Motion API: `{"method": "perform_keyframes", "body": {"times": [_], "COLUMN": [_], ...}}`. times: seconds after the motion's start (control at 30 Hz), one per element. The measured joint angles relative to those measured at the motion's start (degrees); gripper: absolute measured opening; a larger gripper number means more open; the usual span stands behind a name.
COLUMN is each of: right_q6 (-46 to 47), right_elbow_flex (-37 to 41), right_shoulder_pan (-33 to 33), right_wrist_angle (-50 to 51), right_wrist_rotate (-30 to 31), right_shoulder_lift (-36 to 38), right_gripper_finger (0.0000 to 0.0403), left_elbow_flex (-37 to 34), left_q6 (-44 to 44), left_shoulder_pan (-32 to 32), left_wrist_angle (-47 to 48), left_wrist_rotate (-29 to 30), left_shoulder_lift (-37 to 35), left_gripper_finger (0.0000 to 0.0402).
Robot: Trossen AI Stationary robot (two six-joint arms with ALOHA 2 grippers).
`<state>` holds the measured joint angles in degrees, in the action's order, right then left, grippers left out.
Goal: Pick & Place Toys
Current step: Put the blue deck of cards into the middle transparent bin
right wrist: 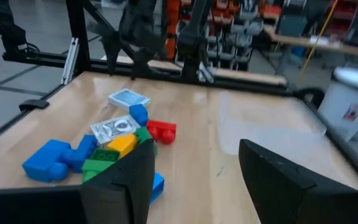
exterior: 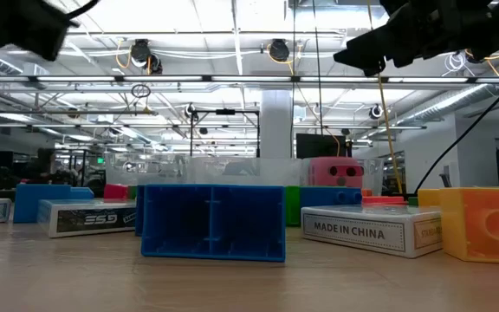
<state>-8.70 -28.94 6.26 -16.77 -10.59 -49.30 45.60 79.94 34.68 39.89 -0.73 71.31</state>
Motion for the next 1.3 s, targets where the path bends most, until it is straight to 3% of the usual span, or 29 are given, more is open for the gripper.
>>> {"method": "perform_keyframes", "body": {"times": [0.23,0.33,0.5,0.7,0.97,1.17,1.3], "right_q6": [-2.52,-2.50,-2.00,-1.86,-1.86,-1.85,-1.85], "right_elbow_flex": [1.03,1.28,1.28,1.28,1.28,1.28,1.28], "right_shoulder_pan": [0.00,0.00,0.00,0.00,0.00,0.00,0.00], "right_wrist_angle": [-1.70,-1.67,-1.82,-1.80,-1.77,-1.64,-1.37], "right_wrist_rotate": [-0.03,-0.15,-0.18,-0.19,-0.19,-0.17,-0.14], "right_shoulder_lift": [0.02,-0.02,0.02,0.02,0.02,0.00,0.00], "right_gripper_finger": [0.0201,0.0201,0.0201,0.0201,0.0201,0.0201,0.0201], "left_elbow_flex": [-0.01,-1.23,-3.40,-3.38,-3.16,-3.03,-3.14], "left_q6": [16.76,18.78,15.10,6.75,4.28,3.22,0.47], "left_shoulder_pan": [1.46,0.49,0.37,0.34,0.35,0.32,0.32], "left_wrist_angle": [6.80,7.49,0.27,-0.34,-1.63,-4.71,-5.43], "left_wrist_rotate": [-3.45,-5.74,-2.84,-0.61,-0.31,-0.01,-0.54], "left_shoulder_lift": [2.73,4.33,6.91,11.23,14.77,16.90,17.46], "left_gripper_finger": [0.0271,0.0272,0.0287,0.0330,0.0385,0.0376,0.0338]}}
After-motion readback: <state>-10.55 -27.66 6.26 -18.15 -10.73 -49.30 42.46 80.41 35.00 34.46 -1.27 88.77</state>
